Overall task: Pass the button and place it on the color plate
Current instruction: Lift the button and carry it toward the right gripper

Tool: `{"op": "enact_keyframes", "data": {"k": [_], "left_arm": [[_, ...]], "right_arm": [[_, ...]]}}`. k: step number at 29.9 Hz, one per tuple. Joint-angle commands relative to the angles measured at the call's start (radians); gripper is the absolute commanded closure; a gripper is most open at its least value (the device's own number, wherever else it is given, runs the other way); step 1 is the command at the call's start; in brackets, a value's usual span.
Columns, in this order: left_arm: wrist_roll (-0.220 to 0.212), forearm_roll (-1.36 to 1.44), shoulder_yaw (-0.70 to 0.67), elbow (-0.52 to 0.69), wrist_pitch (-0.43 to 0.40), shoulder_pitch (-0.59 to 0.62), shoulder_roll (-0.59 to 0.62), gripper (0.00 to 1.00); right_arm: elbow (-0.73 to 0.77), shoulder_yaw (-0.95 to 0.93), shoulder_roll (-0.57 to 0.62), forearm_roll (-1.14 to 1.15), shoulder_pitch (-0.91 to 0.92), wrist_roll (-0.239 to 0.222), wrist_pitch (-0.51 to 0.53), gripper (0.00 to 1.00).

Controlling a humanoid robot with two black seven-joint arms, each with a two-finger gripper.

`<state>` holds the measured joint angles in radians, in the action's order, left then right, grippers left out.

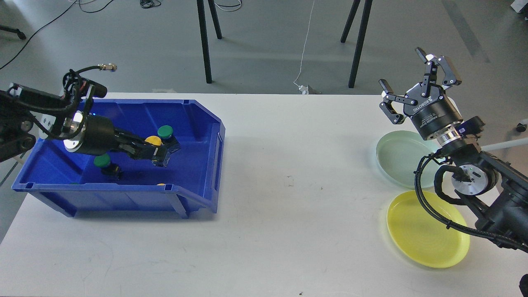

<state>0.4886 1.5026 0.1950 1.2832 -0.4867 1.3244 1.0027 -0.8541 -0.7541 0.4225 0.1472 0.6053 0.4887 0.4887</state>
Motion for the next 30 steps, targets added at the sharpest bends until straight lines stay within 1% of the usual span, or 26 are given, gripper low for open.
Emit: {"op": "enact_keyframes", "data": {"k": [1, 2, 4, 7, 9, 11, 12, 14, 16, 18, 21, 24, 30], "left_arm": [[0.000, -0.025, -0.098, 0.128, -0.002, 0.044, 0.121, 0.96], [0.000, -0.057, -0.135, 0.155, -0.002, 0.042, 0.141, 0.96], [0.000, -0.193, -0.186, 0.173, -0.002, 0.032, 0.166, 0.95], [0.000, -0.471, -0.194, 0.189, -0.002, 0.010, 0.145, 0.95], [0.000, -0.612, -0.200, 0.217, -0.002, -0.022, 0.079, 0.95], [0.000, -0.726, -0.203, 0.229, -0.001, -0.078, -0.007, 0.95], [0.000, -0.760, -0.203, 0.229, 0.047, -0.115, -0.066, 0.95], [0.000, -0.782, -0.212, 0.225, 0.127, -0.193, -0.186, 0.95], [0.000, -0.782, -0.256, 0.209, 0.190, -0.293, -0.286, 0.95], [0.000, -0.780, -0.330, 0.174, 0.206, -0.388, -0.358, 0.95], [0.000, -0.771, -0.452, 0.127, 0.206, -0.509, -0.447, 0.95], [0.000, -0.742, -0.506, 0.102, 0.204, -0.560, -0.493, 0.95], [0.000, -0.737, -0.511, 0.099, 0.204, -0.564, -0.497, 0.95]], "right_arm": [[0.001, -0.004, -0.005, 0.000, -0.007, 0.000, 0.000, 0.01], [0.003, -0.005, -0.005, 0.000, -0.007, 0.000, 0.000, 0.01], [0.001, -0.017, -0.005, -0.002, -0.007, 0.000, 0.000, 0.01], [-0.009, -0.056, 0.005, 0.000, -0.021, 0.000, 0.000, 0.01], [-0.020, -0.054, 0.013, 0.017, -0.030, 0.000, 0.000, 0.01], [-0.052, -0.053, 0.038, 0.035, -0.041, 0.000, 0.000, 0.01], [-0.086, -0.053, 0.054, 0.058, -0.059, 0.000, 0.000, 0.01], [-0.181, -0.056, 0.081, 0.119, -0.114, 0.000, -0.037, 0.01], [-0.282, -0.057, 0.099, 0.204, -0.163, 0.000, -0.088, 0.01], [-0.362, -0.051, 0.104, 0.282, -0.194, 0.000, -0.113, 0.01], [-0.437, -0.038, 0.088, 0.371, -0.234, 0.000, -0.114, 0.01], [-0.476, 0.014, 0.070, 0.400, -0.248, 0.000, -0.117, 0.01], [-0.529, 0.052, 0.030, 0.397, -0.251, 0.000, -0.119, 0.01]]}}
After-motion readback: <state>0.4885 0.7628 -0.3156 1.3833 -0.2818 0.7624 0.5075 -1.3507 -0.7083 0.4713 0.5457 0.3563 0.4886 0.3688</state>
